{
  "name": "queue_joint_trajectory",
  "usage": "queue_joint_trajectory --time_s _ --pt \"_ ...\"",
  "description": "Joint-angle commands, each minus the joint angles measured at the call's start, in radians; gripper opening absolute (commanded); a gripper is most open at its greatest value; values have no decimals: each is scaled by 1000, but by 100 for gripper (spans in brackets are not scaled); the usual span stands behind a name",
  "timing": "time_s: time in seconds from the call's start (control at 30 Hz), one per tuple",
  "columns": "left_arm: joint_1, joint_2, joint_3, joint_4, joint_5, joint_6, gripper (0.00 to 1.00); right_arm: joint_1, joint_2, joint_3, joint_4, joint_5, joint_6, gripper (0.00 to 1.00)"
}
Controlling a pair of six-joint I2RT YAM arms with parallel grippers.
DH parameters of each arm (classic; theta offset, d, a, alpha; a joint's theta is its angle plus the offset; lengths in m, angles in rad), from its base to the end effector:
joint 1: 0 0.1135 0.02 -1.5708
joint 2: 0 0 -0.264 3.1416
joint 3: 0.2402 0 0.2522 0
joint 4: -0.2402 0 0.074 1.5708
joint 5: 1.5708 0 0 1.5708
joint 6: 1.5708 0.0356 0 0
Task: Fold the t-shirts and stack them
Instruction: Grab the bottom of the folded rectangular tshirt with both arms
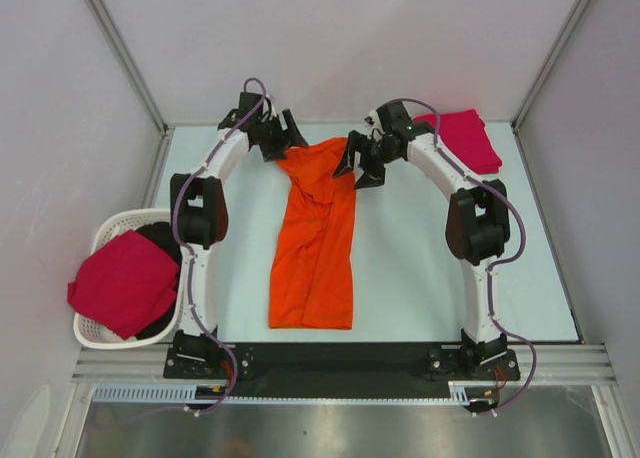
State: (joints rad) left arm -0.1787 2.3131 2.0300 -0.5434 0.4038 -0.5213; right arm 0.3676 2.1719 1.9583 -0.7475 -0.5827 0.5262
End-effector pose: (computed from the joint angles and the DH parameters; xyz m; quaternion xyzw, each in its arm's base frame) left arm 0.5119 -0.1067 0.2187 -0.0837 0.9117 -0.2976 0.2706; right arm 0.4417 0.1911 0.2529 -0.0136 0.9177 0.3713 0.1409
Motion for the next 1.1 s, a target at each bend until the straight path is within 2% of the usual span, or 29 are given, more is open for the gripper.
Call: queue_joint_trajectory --time_s 0.0,0.2,0.37,0.53,0.67,0.8,0.93,1.03,1.07 --pt "28 78 223 -101 16 -49 80 -7 -57 -21 -13 7 -31 80" --pt "64 11 176 -141 -49 -29 76 -29 -57 -36 -13 -2 -38 80" --pt "85 14 122 -211 -68 -16 86 -44 -50 -39 -7 -11 -37 80" --pt "84 68 105 -201 -19 -17 86 -59 -43 -29 3 -32 -22 80" --pt "84 106 99 -153 35 -54 81 -70 -43 -16 7 -42 -15 80" --pt "84 178 160 -159 79 -94 79 -91 -55 -25 7 -52 -12 80" --pt "79 230 222 -191 53 -92 77 -114 -73 -35 4 -48 -12 80" --pt "81 270 254 -188 67 -98 68 -130 -83 -38 5 -52 -9 80" --pt "81 282 268 -187 79 -105 59 -130 -84 -39 5 -54 -11 80"
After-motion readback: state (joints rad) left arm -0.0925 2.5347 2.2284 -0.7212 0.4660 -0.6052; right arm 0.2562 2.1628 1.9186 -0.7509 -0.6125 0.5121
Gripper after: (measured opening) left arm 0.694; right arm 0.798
